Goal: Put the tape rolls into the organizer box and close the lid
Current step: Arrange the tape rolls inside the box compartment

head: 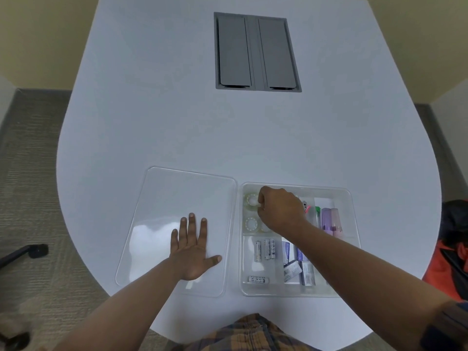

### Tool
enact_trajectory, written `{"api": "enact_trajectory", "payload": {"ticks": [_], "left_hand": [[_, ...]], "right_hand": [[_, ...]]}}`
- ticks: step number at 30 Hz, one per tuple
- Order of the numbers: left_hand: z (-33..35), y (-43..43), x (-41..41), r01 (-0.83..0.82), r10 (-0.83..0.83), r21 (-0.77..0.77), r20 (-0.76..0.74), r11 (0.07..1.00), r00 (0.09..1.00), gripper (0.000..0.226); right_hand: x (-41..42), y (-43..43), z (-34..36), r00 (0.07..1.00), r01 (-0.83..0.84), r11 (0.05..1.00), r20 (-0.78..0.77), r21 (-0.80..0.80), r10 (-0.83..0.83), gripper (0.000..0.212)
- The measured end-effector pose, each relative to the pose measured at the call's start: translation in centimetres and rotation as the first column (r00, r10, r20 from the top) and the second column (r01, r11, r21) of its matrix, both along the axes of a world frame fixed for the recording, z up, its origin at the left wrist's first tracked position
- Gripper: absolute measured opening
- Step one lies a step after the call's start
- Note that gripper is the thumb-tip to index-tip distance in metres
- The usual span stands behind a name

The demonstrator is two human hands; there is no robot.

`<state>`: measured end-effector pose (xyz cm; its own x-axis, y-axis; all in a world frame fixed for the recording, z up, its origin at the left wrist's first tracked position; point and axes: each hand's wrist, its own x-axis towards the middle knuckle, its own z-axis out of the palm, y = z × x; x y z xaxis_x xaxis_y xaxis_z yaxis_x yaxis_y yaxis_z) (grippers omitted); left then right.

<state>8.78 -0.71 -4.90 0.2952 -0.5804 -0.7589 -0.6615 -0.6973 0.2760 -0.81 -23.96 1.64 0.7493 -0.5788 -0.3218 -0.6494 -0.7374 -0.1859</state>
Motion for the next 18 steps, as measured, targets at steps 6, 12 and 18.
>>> {"api": "enact_trajectory", "payload": {"ticks": [6,12,18], "left_hand": [[0.1,-0.1,0.0,-0.001,0.001,0.003,0.002,1.000,1.000,0.103],[0.1,0.0,-0.1,-0.005,0.005,-0.007,0.006,1.000,1.000,0.104],[0.0,0.0,-0.1,-0.006,0.006,-0.010,0.013,1.000,1.000,0.104]], "right_hand": [[0.1,1.2,-0.4,0.987,-0.094,0.995,-0.132,-0.022,0.090,0.026],[0.3,1.4,-0.6,0.983,-0.099,0.995,-0.154,-0.007,0.097,0.024],[0.3,1.3,-0.5,0.980,-0.117,0.993,-0.161,0.008,0.117,0.026]]}}
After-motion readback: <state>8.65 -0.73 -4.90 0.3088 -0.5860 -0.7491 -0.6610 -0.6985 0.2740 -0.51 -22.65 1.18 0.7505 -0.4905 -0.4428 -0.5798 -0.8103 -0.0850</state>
